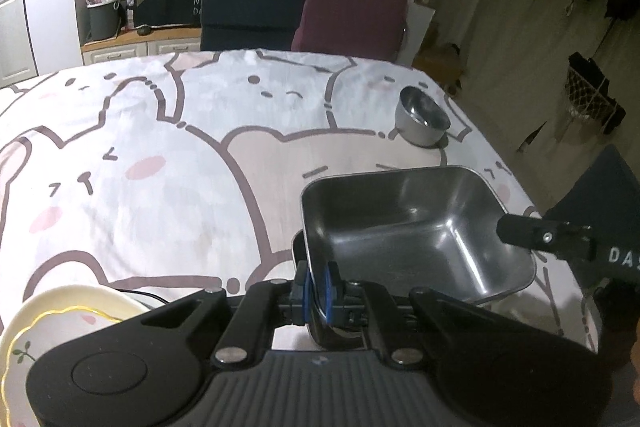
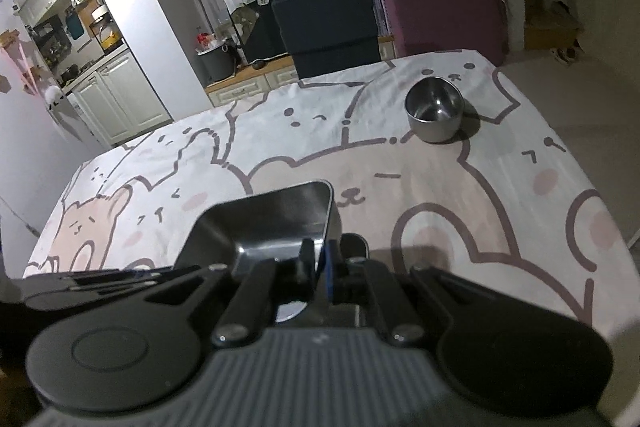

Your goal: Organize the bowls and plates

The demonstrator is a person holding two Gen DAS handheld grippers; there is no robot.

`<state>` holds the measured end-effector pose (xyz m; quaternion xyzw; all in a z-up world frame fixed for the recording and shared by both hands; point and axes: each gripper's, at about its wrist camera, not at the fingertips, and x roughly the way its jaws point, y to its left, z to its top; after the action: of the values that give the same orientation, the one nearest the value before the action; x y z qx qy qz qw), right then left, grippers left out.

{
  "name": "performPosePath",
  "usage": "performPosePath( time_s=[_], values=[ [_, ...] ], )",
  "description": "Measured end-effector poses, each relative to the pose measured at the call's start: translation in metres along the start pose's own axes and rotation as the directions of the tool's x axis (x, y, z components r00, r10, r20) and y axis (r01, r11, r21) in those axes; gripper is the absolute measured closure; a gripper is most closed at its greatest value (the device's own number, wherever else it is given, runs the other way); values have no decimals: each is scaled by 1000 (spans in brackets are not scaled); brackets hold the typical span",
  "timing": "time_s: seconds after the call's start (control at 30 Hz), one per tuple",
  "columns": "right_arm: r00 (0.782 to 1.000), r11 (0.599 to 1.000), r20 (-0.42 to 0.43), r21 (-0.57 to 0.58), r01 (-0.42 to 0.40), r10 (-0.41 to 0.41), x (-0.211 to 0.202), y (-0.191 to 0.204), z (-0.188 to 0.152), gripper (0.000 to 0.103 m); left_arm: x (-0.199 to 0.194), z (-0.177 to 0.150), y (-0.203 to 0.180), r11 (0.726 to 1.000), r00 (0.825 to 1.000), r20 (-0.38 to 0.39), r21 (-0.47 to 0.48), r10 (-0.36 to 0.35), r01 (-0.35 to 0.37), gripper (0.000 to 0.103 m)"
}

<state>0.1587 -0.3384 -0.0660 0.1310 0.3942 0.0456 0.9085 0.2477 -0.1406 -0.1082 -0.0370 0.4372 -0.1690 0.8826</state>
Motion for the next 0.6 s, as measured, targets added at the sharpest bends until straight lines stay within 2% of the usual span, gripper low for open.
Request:
performPosePath(
  time_s=[0.33,0.6],
  values=[
    [999,1000,-39,-10,26,-27,18,-3,3,96,18,-5,-3,998,998,-35,39,53,-52,96],
    [994,997,-87,-24,68,-70,34,-3,3,96,25,-7,-4,997,997,-57,51,61,-58,95]
  ],
)
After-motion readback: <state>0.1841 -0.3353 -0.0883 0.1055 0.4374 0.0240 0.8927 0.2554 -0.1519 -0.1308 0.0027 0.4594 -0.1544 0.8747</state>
